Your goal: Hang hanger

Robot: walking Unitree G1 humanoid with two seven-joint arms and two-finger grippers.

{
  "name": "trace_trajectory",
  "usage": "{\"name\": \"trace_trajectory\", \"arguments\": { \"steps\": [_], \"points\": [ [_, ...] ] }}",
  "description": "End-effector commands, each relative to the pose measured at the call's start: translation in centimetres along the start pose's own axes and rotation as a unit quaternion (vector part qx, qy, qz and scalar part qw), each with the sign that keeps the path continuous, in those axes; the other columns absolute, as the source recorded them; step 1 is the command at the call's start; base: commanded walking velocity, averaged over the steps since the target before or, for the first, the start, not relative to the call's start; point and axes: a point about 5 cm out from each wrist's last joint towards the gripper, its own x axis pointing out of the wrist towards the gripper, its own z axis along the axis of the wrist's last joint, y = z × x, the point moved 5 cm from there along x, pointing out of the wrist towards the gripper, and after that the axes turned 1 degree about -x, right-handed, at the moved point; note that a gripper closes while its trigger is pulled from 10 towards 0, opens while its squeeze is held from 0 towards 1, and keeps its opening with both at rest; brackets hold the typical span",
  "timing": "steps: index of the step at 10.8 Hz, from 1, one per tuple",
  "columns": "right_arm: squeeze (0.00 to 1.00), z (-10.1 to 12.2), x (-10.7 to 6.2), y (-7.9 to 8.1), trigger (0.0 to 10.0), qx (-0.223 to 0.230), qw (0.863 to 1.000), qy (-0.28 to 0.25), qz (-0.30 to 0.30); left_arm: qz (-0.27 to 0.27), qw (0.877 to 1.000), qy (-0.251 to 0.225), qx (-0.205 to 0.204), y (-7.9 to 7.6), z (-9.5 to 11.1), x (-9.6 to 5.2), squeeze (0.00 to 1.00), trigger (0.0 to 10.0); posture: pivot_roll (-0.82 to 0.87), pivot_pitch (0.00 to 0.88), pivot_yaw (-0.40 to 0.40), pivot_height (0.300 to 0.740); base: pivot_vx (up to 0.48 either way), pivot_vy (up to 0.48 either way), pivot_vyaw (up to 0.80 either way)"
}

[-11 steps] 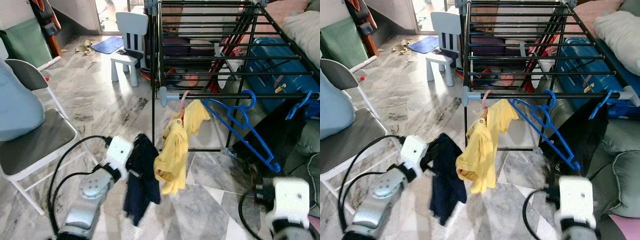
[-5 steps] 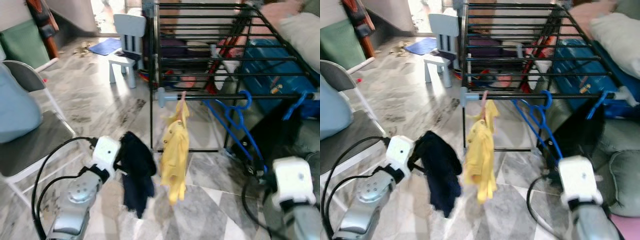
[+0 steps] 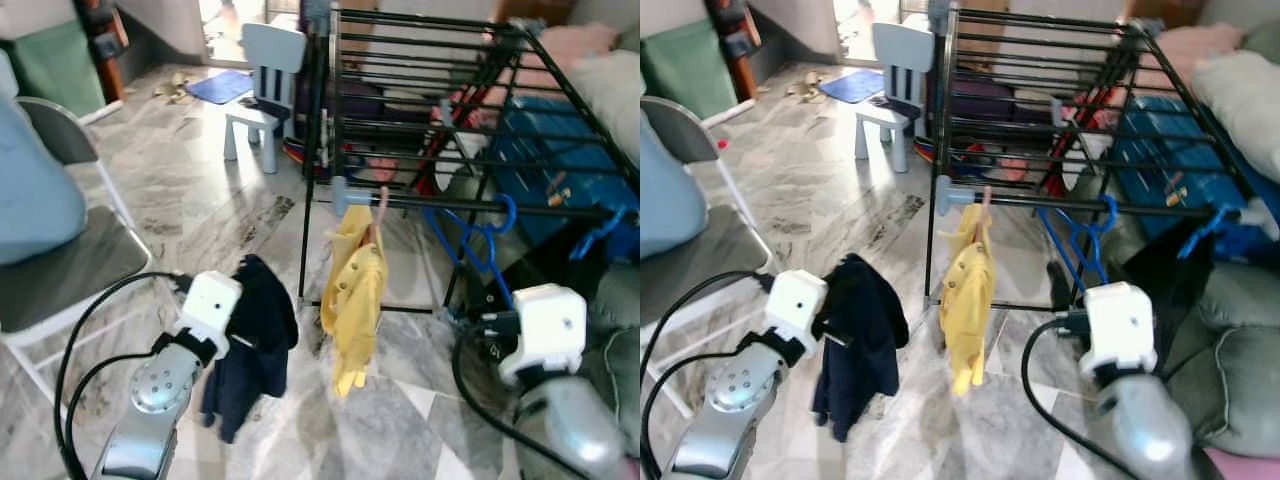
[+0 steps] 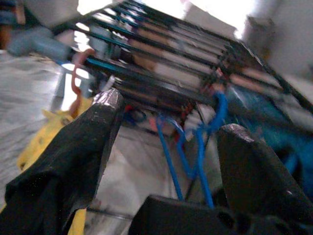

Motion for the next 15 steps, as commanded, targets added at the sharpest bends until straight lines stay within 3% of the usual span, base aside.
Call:
{"name": "trace_trajectory", "arguments": {
  "steps": [1, 6, 8, 11, 15],
  "points": [
    [0.0, -0.9, -0.9, -0.6, 10.0, 0.015, 1.0, 0.012, -0.023, 0.018, 0.999, -0.025, 0.011, 0.4, 1.4, 0.1, 0.0, 10.0, 0.14, 0.0, -0.099, 0.74, 0.0, 0.0, 0.0],
    [0.0, -1.5, -1.3, -0.6, 10.0, 0.015, 0.999, 0.021, -0.037, -0.005, 1.0, -0.018, -0.008, -0.4, 1.2, 0.9, 0.0, 10.0, 0.09, 0.0, -0.071, 0.74, 0.0, 0.0, -0.16],
    [0.0, -1.9, -1.5, -0.4, 10.0, 0.022, 0.999, 0.024, -0.042, -0.021, 1.0, -0.015, -0.011, -0.5, 1.1, 1.2, 0.0, 10.0, 0.07, 0.0, -0.059, 0.74, 0.0, -0.386, -0.65],
    [0.0, -2.2, -2.1, 0.2, 10.0, 0.02, 0.998, 0.037, -0.036, -0.026, 1.0, -0.009, -0.013, -1.1, 0.7, 1.1, 0.0, 10.0, 0.05, 0.0, -0.066, 0.74, 0.0, -0.452, 0.0],
    [0.0, -2.2, -2.2, 0.3, 10.0, 0.005, 0.999, 0.038, -0.028, -0.024, 0.999, -0.011, -0.034, -0.8, 1.0, 1.6, 0.0, 10.0, 0.05, 0.0, -0.063, 0.74, 0.0, 0.0, 0.0]
  ]
}}
